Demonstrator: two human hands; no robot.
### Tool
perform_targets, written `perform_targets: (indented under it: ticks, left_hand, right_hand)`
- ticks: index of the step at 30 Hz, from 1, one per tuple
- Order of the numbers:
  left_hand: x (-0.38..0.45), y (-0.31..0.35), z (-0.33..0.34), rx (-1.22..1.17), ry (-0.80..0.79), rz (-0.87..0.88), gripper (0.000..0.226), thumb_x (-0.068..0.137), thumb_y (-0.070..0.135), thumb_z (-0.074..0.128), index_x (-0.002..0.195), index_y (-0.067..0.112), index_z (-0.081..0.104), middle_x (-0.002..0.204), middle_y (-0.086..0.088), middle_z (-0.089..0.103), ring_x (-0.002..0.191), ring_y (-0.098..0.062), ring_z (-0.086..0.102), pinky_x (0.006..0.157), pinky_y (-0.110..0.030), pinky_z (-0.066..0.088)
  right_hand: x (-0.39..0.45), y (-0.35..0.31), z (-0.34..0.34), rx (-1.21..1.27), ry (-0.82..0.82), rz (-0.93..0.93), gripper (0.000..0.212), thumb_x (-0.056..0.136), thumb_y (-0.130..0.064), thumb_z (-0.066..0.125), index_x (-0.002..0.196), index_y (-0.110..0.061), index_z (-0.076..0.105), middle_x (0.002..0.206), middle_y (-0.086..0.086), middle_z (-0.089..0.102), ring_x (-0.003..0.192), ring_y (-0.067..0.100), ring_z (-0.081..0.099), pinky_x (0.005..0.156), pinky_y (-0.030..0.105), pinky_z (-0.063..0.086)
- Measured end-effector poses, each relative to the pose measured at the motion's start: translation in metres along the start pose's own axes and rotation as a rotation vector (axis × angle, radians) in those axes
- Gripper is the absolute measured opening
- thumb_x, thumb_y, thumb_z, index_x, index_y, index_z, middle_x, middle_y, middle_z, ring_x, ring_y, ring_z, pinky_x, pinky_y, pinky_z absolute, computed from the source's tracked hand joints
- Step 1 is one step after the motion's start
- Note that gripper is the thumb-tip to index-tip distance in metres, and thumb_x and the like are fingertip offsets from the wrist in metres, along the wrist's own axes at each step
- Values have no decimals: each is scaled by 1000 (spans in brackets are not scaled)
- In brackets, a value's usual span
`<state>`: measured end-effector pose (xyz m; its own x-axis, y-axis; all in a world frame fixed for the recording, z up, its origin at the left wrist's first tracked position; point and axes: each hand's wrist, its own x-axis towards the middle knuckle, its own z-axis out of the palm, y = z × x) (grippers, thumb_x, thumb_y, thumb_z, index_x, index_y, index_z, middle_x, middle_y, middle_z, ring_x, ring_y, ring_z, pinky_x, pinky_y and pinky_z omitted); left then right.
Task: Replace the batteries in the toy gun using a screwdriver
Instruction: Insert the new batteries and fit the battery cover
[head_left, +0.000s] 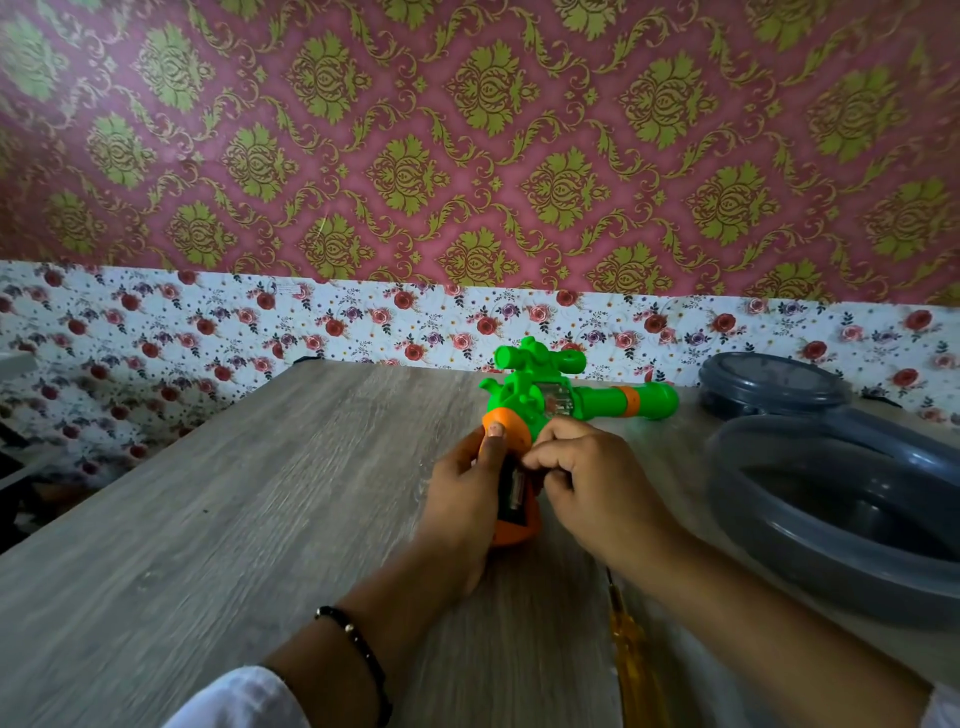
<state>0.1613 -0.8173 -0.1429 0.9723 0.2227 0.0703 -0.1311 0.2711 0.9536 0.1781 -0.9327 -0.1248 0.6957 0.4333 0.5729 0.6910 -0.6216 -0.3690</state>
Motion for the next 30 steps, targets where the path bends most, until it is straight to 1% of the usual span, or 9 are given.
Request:
perform_targets:
  ticks: [5, 7, 9, 12, 18, 22, 25, 28, 30]
  left_hand:
    - [1, -4, 0, 48, 18, 25, 27, 96, 36, 48, 88, 20, 69, 96, -16, 72, 97, -36, 67, 90, -58, 51]
    - [2, -5, 0, 52, 15, 21, 27, 97, 35, 48, 86, 21, 69, 94, -14, 72, 96, -34, 68, 90, -56, 51]
    - [3, -4, 0, 41, 4, 9, 26, 97, 33, 47, 89, 21, 69, 93, -13, 73, 96, -33, 68, 90, -54, 52]
    - [5, -4, 0, 18, -1, -9, 26, 97, 32, 47, 91, 17, 68, 96, -17, 72, 95, -35, 68, 88, -52, 52]
    - [6, -4, -2, -15, -4, -36, 29, 98, 31, 46, 94, 13, 68, 100, -22, 70, 100, -39, 66, 90, -55, 51]
    - [7, -2, -1, -41, -29, -61, 27, 98, 30, 45, 91, 16, 67, 99, -19, 70, 95, -35, 65, 91, -51, 50]
    - [12, -3, -3, -68, -45, -50, 26, 98, 31, 45, 94, 13, 63, 84, -19, 64, 74, -27, 62, 69, -37, 54]
    - [14, -4, -6, -91, -54, -63, 28, 98, 32, 44, 101, 9, 59, 75, -15, 62, 61, -20, 61, 53, -26, 53]
    - [14, -5, -7, -86, -51, -71, 30, 98, 33, 44, 107, 9, 59, 77, -15, 63, 63, -20, 63, 54, -27, 54]
  right_hand:
    - [1, -1, -2, 1, -28, -5, 32, 68, -2, 42, 78, -4, 72, 77, 5, 57, 68, 12, 50, 59, 4, 33]
    - [0, -1, -2, -28, -33, -23, 30, 69, -1, 42, 75, -3, 71, 76, 7, 56, 67, 17, 52, 57, 15, 35]
    - [-2, -4, -1, -112, -44, -56, 26, 72, -3, 42, 72, -3, 68, 76, 9, 54, 66, 26, 54, 57, 33, 44]
    - [-3, -7, 3, -248, -104, -106, 20, 78, -8, 42, 69, -5, 61, 80, 9, 49, 64, 33, 54, 53, 44, 47]
    - [-1, -8, -1, -306, -180, -119, 24, 80, -11, 39, 73, -5, 61, 91, 9, 48, 72, 32, 53, 60, 44, 47]
    - [7, -12, -13, -345, -233, -117, 20, 85, -5, 48, 91, -12, 67, 98, 3, 48, 87, 27, 53, 73, 42, 48]
    - [16, -18, -42, -434, -196, -44, 25, 88, -11, 54, 104, -25, 67, 105, -2, 54, 100, 18, 52, 81, 38, 48]
    - [20, -24, -77, -590, -315, 77, 3, 84, -18, 61, 83, -21, 63, 92, 0, 62, 87, 20, 60, 75, 36, 51]
    - [17, -28, -89, -721, -487, 152, 20, 81, -19, 66, 68, -17, 51, 75, 0, 56, 72, 18, 57, 62, 29, 48]
